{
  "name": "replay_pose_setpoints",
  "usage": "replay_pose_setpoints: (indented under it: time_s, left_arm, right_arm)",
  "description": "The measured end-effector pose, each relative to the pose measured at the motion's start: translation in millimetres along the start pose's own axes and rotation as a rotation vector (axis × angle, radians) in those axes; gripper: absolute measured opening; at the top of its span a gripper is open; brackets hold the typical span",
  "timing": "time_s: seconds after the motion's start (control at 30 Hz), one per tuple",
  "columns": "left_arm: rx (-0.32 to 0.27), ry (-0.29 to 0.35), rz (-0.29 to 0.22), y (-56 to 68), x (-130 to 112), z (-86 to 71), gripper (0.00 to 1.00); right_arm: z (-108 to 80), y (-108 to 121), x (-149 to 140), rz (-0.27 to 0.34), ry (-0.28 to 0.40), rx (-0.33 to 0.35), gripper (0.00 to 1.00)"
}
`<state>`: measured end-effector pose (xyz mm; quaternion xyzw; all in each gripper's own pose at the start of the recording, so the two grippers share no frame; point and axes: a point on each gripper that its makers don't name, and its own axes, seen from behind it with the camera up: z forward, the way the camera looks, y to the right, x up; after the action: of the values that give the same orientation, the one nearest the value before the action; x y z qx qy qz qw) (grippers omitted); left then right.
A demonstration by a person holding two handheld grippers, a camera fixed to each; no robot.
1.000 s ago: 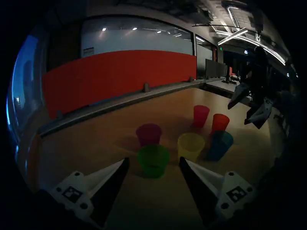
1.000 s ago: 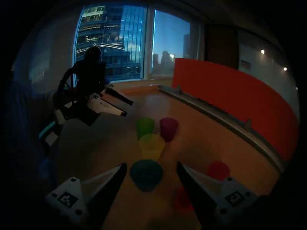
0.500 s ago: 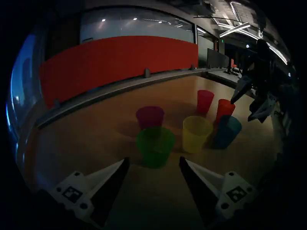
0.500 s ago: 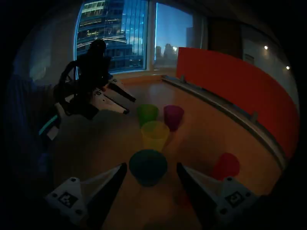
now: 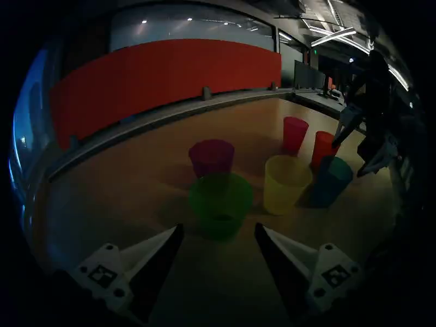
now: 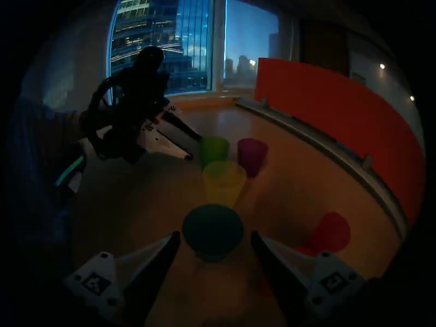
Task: Pour water
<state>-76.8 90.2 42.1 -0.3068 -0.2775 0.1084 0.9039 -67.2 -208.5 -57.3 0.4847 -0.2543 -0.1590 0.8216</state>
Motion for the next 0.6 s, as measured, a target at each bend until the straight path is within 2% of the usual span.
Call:
replay_pose_setpoints:
  time_s: [0.3,0.6]
  left_arm:
    - [-0.015,-0.006,0.000,1.3,3,16.3,0.96]
    - [-0.021,-0.012,0.010,2.6,5,24.7,0.96]
  right_arm:
    - [8.2,3,-5,0.006,-0.017,0.006,0.97]
    - [18.5,0,-9,-0.014,-0.039,0.021,0.96]
